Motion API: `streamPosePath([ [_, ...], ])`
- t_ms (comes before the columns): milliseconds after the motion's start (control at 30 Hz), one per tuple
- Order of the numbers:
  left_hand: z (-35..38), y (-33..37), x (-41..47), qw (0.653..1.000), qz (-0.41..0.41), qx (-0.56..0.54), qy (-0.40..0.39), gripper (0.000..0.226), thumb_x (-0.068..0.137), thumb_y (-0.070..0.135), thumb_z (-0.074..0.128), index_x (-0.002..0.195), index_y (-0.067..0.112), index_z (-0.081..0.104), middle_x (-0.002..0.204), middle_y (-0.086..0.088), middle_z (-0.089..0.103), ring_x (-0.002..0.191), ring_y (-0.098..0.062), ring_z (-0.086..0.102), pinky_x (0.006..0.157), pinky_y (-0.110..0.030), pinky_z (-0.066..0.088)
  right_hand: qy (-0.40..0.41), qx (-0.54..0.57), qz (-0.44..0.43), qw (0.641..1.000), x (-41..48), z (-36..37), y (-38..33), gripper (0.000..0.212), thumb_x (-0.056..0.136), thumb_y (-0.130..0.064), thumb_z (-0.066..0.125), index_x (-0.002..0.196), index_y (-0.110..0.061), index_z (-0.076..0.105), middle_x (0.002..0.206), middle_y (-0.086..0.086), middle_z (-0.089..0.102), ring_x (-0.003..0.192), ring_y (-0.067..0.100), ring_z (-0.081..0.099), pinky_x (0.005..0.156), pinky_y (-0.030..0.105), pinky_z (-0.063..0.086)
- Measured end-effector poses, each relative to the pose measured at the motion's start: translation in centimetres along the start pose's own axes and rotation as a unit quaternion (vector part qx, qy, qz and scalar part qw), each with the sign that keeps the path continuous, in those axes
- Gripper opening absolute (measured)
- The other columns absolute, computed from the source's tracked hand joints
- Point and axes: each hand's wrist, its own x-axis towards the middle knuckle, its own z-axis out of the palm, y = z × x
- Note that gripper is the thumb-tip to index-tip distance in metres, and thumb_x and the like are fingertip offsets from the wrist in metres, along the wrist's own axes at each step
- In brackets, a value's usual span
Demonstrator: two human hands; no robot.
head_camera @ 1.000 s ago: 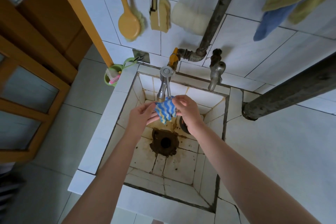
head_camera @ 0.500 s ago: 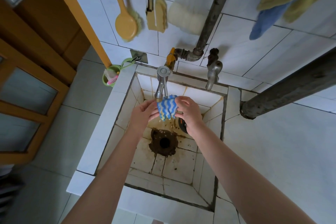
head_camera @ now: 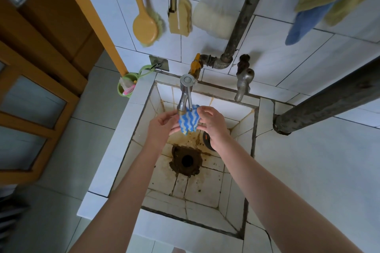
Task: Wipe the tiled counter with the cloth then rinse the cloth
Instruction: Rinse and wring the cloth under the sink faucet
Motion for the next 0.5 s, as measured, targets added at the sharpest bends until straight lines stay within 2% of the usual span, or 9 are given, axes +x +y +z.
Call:
streamPosePath([
  [100, 0.0, -0.2, 0.1, 1.0, -0.006, 0.014, -0.002, 0.018, 0.093, 0.007, 0.051, 0.11, 0.006, 0.06, 0.103, -0.01, 0.068, 0.083, -0.01, 0.07, 0.075, -0.02, 0.056, -0.008, 0.013, 0.007, 1.0, -0.2, -0.2, 0.0, 0.018, 0.092, -0.022, 0.057, 0.104, -0.009, 0.057, 0.115, 0.013, 0.061, 0.1, 0.021, 0.062, 0.062, 0.019, 0.052],
  [167, -0.1, -0.2, 0.0, 1.0, -0.007, 0.03, -0.004, 0.024, 0.092, 0.013, 0.054, 0.115, 0.007, 0.058, 0.104, -0.008, 0.068, 0.089, -0.012, 0.068, 0.082, -0.022, 0.054, -0.015, 0.013, 0.005, 1.0, -0.2, 0.1, -0.2, 0.017, 0.092, -0.022, 0.058, 0.103, -0.009, 0.057, 0.113, 0.013, 0.062, 0.1, 0.021, 0.062, 0.063, 0.02, 0.052],
  [233, -0.3, -0.3, 0.1, 0.995, 0.0, 0.098, 0.002, 0.034, 0.087, 0.018, 0.063, 0.118, 0.009, 0.058, 0.104, -0.006, 0.067, 0.094, -0.015, 0.065, 0.086, -0.025, 0.052, -0.025, 0.0, -0.003, 1.0, 0.0, 0.6, -0.5, 0.012, 0.091, -0.02, 0.058, 0.098, -0.01, 0.057, 0.109, 0.011, 0.063, 0.099, 0.024, 0.063, 0.064, 0.021, 0.054],
  [333, -0.4, -0.5, 0.3, 0.981, 0.022, 0.192, 0.007, 0.033, 0.083, 0.021, 0.067, 0.112, 0.007, 0.06, 0.098, -0.007, 0.064, 0.088, -0.016, 0.06, 0.075, -0.019, 0.048, -0.044, -0.019, -0.02, 0.999, 0.2, 1.5, -0.8, 0.01, 0.091, -0.016, 0.06, 0.096, -0.008, 0.057, 0.104, 0.01, 0.065, 0.098, 0.026, 0.064, 0.067, 0.024, 0.058],
  [433, -0.6, -0.4, 0.5, 0.993, 0.009, 0.114, 0.027, 0.031, 0.086, 0.013, 0.064, 0.111, -0.003, 0.056, 0.108, -0.019, 0.062, 0.095, -0.026, 0.065, 0.073, -0.022, 0.056, -0.053, -0.053, -0.044, 0.996, 0.5, 1.8, -0.8, 0.014, 0.09, -0.016, 0.061, 0.101, -0.008, 0.06, 0.104, 0.005, 0.066, 0.101, 0.025, 0.063, 0.081, 0.034, 0.057],
  [500, -0.6, -0.1, 0.4, 0.997, 0.008, 0.068, 0.038, 0.024, 0.088, 0.008, 0.06, 0.109, -0.002, 0.055, 0.11, -0.021, 0.062, 0.092, -0.027, 0.066, 0.069, -0.02, 0.057, -0.066, -0.096, -0.056, 0.992, 0.6, 1.7, -0.7, 0.014, 0.09, -0.019, 0.061, 0.103, -0.014, 0.063, 0.108, 0.0, 0.065, 0.107, 0.022, 0.06, 0.094, 0.04, 0.049],
])
